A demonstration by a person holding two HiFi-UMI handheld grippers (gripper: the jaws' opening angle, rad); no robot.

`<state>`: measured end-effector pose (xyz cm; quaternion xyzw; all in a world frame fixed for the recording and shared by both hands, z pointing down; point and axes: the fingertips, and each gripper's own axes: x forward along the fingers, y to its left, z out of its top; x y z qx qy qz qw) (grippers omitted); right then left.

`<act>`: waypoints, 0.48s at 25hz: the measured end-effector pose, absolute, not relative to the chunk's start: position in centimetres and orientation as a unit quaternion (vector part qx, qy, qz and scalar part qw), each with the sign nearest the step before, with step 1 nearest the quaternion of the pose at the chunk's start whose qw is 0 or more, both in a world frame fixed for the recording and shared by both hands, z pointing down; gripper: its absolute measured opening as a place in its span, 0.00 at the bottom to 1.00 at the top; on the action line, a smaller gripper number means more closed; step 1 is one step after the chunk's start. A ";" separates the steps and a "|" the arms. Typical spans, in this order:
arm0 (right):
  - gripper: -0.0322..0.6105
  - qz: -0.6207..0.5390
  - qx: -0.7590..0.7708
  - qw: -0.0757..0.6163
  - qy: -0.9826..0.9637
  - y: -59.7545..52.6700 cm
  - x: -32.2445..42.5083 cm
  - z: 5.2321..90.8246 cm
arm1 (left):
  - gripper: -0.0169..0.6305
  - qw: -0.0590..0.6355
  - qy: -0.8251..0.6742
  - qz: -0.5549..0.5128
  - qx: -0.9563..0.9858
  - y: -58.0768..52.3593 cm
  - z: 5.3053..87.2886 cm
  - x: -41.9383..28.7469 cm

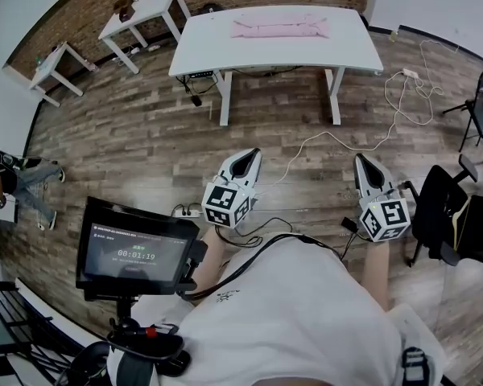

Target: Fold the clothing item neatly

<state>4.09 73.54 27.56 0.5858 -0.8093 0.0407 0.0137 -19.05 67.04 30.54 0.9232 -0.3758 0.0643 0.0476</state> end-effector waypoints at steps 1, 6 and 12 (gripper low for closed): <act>0.06 0.041 0.586 0.014 -0.809 73.3 4.1 27.5 | 0.03 0.048 -0.376 0.064 0.923 66.8 30.5 -19.1; 0.06 0.050 0.586 0.021 -0.808 69.5 3.3 27.1 | 0.03 0.060 -0.374 0.069 0.923 63.1 30.4 -19.8; 0.06 0.049 0.587 0.023 -0.807 69.5 3.2 27.3 | 0.03 0.062 -0.372 0.069 0.923 63.1 30.7 -20.0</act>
